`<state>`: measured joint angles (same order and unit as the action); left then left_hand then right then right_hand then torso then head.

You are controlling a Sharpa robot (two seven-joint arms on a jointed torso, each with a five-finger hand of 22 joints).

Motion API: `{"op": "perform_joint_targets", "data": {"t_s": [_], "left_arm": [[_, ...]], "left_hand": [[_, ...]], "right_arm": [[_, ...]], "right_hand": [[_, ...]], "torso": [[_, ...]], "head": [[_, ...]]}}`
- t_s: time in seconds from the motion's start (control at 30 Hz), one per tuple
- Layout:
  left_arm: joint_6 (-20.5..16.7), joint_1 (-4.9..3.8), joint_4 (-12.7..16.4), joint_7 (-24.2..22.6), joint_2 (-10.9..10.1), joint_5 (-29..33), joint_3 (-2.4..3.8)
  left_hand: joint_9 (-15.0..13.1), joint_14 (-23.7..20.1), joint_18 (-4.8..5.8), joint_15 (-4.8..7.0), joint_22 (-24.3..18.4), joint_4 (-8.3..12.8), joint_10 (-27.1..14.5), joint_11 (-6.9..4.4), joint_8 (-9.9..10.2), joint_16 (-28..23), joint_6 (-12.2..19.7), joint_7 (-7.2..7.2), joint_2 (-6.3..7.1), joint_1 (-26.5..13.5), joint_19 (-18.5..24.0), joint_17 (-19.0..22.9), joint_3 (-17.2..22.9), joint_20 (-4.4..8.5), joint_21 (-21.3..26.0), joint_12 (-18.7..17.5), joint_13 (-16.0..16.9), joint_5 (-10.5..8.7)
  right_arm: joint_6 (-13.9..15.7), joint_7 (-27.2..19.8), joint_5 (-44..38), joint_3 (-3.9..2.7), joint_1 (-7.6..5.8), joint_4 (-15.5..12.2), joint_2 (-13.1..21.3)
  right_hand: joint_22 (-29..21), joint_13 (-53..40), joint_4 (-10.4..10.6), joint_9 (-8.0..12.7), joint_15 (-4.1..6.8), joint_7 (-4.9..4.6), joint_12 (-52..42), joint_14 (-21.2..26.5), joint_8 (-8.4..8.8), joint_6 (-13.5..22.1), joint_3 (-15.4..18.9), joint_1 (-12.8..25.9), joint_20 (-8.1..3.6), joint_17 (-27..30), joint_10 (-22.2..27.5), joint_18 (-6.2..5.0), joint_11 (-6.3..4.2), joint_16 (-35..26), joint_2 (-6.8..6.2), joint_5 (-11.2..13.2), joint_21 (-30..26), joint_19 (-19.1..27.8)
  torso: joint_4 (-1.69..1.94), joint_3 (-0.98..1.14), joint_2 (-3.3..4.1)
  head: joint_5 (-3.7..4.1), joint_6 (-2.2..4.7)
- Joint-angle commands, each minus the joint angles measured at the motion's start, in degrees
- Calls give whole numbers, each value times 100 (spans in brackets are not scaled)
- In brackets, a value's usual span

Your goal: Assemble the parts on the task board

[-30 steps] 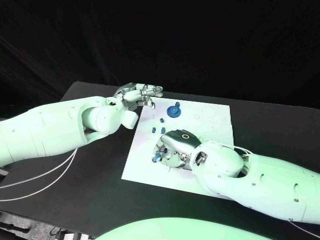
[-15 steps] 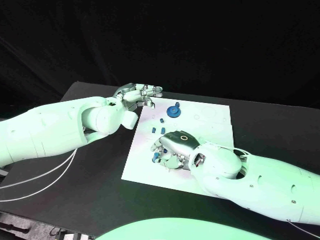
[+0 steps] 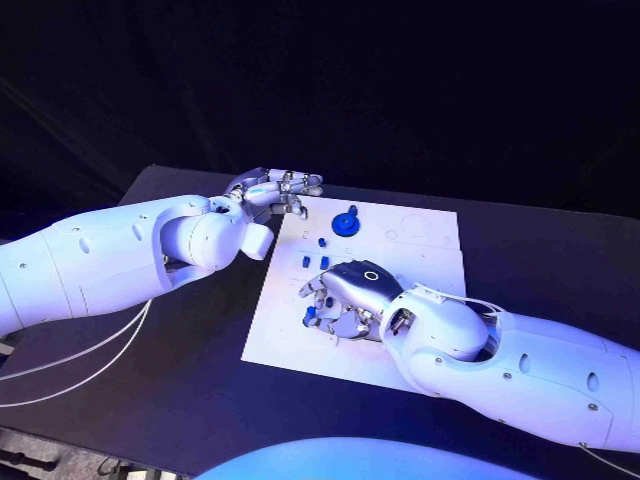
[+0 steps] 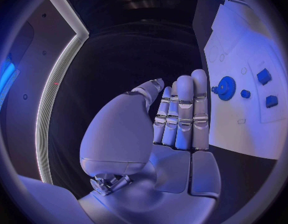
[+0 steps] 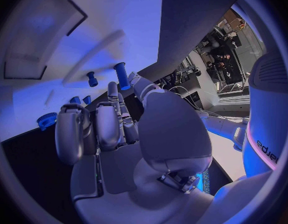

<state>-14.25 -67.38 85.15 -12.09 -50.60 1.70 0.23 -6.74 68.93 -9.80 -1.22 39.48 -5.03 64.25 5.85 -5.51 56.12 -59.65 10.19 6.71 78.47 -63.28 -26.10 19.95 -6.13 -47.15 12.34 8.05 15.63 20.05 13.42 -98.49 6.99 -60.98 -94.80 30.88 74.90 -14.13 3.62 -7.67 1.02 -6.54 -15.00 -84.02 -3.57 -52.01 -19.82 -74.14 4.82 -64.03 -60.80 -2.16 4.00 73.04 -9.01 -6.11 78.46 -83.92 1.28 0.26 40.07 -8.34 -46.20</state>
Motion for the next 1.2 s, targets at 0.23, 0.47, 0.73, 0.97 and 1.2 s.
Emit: {"op": "perform_joint_targets", "data": {"t_s": [0.23, 0.47, 0.73, 0.97, 1.2], "left_arm": [[60, -1, 9, -6, -1, 2, 3], [52, -1, 8, 4, -5, 2, 3], [50, -1, 2, 13, -4, 2, 3], [52, -1, -4, 30, -15, 2, 3], [46, -1, 0, 40, -36, 0, 3]], "left_hand": [[9, -36, -77, -12, -7, 2, -37, 7, -14, -19, 34, 0, -46, 2, -17, 11, -27, -33, 24, 43, 10, -3], [8, -35, -77, -12, -9, 2, -38, 6, -16, -19, 33, -1, -53, 7, -18, 12, -25, -33, 26, 47, 11, -2], [8, -35, -77, -12, -9, 2, -38, 6, -16, -19, 33, -1, -53, 7, -18, 12, -25, -33, 26, 47, 11, -2], [8, -35, -77, -12, -9, 2, -38, 6, -16, -19, 33, -1, -53, 7, -18, 12, -25, -33, 26, 47, 11, -2], [8, -35, -77, -12, -9, 2, -38, 6, -16, -19, 33, -1, -53, 7, -18, 12, -25, -33, 26, 47, 11, -2]], "right_arm": [[78, -173, 93, 0, 11, -80, 7], [17, -190, 116, 1, 14, -94, 23], [50, -146, 83, 1, 17, -102, 53], [585, -61, -35, -17, 18, -326, 369], [818, -87, 558, -89, -127, -846, 1098]], "right_hand": [[1242, -25, -3, 0, -2, -35, -85, -149, -58, -126, 75, -67, 13, -21, -52, 13, -42, 4, 21, -46, 56, -296], [1242, -27, -5, -2, 1, -40, -96, -148, -65, -153, 80, -77, 11, -18, -58, 13, -46, 2, 27, -51, 58, -296], [1237, -27, -5, -2, 2, -42, -98, -146, -67, -163, 82, -79, 10, -4, -57, 9, -46, -8, 29, -53, 37, -290], [1206, -2, 8, 16, -20, -65, -60, -120, -40, -176, 151, -72, 18, 103, 93, -12, -9, -85, 6, -52, -89, -253], [1243, -52, 56, -14, 10, -82, -226, -129, -136, -464, 207, -85, 8, 69, -113, 14, -52, -64, 62, -66, 62, -301]], "torso": [[2, -1, 1], [3, -4, 1], [2, -2, 1], [0, 2, 1], [4, -7, 5]], "head": [[-8, -18], [-11, -24], [-8, -18], [29, 15], [215, 81]]}}
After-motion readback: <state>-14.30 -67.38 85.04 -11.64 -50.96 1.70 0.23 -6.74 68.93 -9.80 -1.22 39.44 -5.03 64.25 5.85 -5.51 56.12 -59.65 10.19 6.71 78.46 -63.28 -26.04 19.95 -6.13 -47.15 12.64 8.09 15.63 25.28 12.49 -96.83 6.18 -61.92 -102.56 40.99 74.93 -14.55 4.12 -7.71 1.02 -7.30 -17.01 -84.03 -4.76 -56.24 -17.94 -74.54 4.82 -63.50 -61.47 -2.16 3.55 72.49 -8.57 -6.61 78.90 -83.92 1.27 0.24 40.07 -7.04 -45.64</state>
